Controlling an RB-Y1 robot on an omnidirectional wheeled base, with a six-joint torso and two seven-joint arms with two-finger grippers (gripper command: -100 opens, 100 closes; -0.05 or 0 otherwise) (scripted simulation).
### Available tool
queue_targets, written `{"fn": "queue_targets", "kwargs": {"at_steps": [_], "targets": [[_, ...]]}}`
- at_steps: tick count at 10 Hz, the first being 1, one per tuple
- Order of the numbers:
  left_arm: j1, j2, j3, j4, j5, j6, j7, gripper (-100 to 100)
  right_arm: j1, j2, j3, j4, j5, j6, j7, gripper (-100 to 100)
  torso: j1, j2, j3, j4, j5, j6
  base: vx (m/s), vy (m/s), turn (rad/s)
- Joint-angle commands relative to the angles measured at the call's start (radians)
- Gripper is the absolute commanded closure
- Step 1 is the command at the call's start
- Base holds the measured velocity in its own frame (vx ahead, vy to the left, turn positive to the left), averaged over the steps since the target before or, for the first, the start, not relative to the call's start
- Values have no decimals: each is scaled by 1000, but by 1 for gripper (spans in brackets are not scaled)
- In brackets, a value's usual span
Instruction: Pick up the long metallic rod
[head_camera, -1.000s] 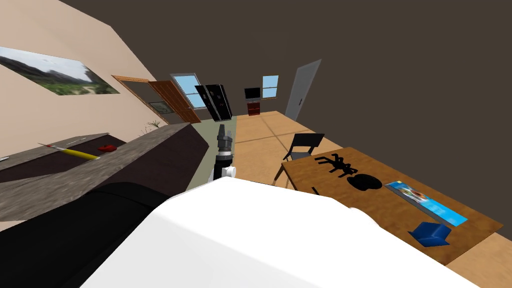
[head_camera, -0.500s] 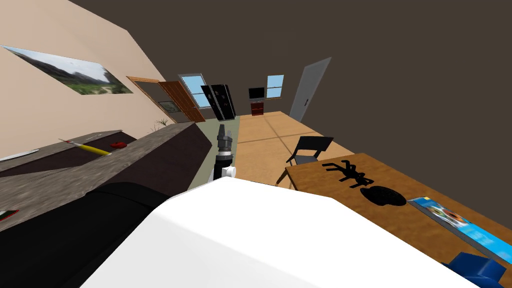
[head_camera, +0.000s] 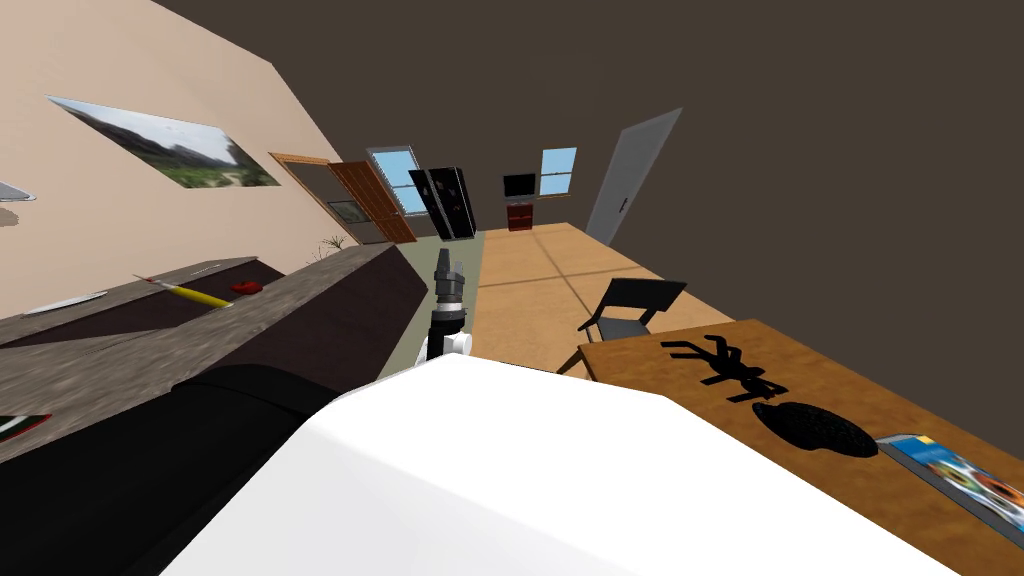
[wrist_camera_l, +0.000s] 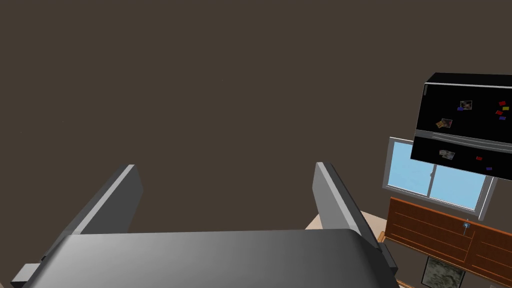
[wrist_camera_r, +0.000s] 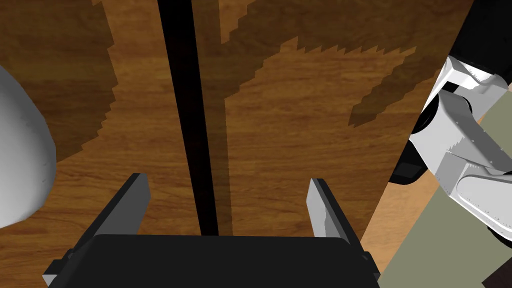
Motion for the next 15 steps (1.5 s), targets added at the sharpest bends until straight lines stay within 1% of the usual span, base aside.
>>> {"fn": "queue_targets", "kwargs": {"at_steps": [1,2,3,4,5,6,8,9,10,14,15], "targets": [[0,0,0,0,0,0,0,0,-16,11,24,34,5,-2,14,-100,0,0,0,0,0,0,72,15,37],[0,0,0,0,0,0,0,0,-26,16,40,52,8,0,20,-100,-1,0,0,0,0,0,79,11,64],[0,0,0,0,0,0,0,0,-22,16,27,51,5,-9,22,-100,-1,0,0,0,0,0,35,4,15],[0,0,0,0,0,0,0,0,-23,16,29,52,6,-8,22,0,-2,2,1,0,0,0,7,1,-1],[0,0,0,0,0,0,0,0,-30,49,30,63,9,12,26,-100,-2,4,2,1,0,0,-5,-36,59],[0,0,0,0,0,0,0,0,-32,57,30,66,10,17,27,-100,-4,5,3,1,-1,0,-22,-45,53],[0,0,0,0,0,0,0,0,-39,89,31,77,13,37,32,-100,-5,7,4,2,-1,0,-20,-49,40],[0,0,0,0,0,0,0,0,-30,72,32,57,12,37,25,-100,-5,7,4,2,-1,0,-9,-22,11],[0,0,0,0,0,0,0,0,-31,74,32,57,12,39,25,100,-4,6,4,1,-1,0,0,0,0],[0,0,0,0,0,0,0,0,-31,73,32,57,12,39,26,100,-2,6,3,1,-1,1,0,-2,2],[0,0,0,0,0,0,0,0,-31,73,32,57,12,39,26,0,-2,6,3,1,-1,1,0,0,0]]}}
